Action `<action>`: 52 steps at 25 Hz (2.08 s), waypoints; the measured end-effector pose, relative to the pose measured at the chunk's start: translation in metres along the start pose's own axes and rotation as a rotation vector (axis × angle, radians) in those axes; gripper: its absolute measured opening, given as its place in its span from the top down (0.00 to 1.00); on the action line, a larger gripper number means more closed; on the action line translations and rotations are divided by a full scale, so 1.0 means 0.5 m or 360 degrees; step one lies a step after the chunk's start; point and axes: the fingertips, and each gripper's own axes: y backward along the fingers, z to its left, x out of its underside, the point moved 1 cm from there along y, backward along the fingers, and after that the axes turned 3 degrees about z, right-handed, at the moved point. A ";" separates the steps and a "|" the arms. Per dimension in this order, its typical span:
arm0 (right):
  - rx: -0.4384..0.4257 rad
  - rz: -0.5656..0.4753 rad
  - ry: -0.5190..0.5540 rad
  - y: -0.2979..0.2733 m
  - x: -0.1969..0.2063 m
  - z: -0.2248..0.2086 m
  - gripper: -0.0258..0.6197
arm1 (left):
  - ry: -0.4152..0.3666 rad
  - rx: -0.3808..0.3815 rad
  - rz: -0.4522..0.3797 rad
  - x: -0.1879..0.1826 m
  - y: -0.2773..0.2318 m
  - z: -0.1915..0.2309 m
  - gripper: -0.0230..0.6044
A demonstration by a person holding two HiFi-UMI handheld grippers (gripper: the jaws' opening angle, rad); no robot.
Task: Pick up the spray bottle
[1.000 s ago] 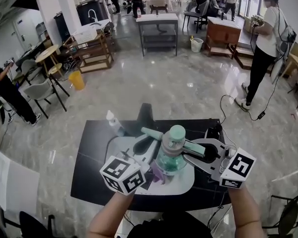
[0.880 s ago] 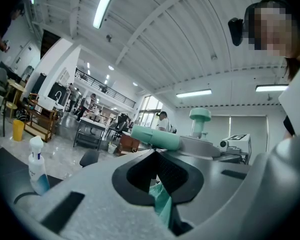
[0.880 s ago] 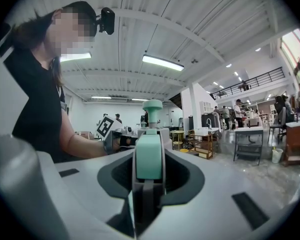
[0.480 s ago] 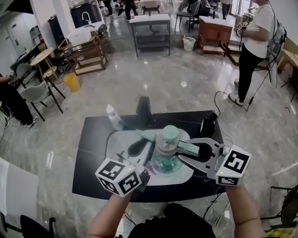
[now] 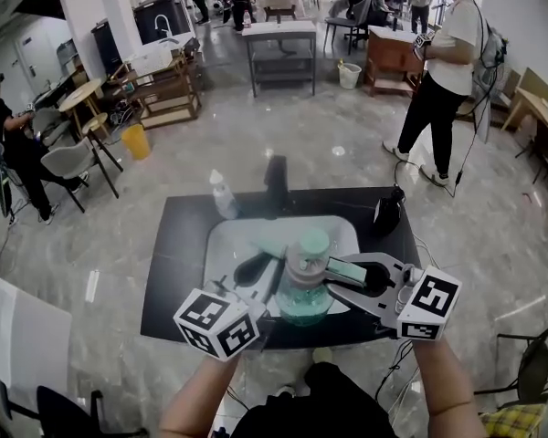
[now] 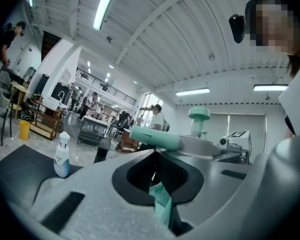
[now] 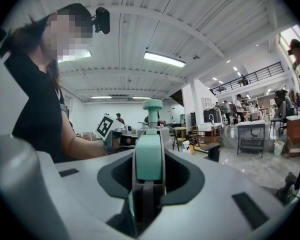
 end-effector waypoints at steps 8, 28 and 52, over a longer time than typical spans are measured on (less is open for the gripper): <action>-0.0015 0.0001 0.0006 -0.023 0.005 0.094 0.80 | -0.0019 -0.0004 -0.0009 0.010 0.097 -0.015 0.96; 0.0021 0.0005 -0.0009 -0.048 0.018 0.247 0.80 | -0.0071 0.0056 0.0012 0.034 0.235 -0.048 0.96; -0.0026 0.0026 -0.0048 0.112 0.084 0.432 0.80 | 0.0062 0.0003 0.0064 0.133 0.337 -0.255 0.96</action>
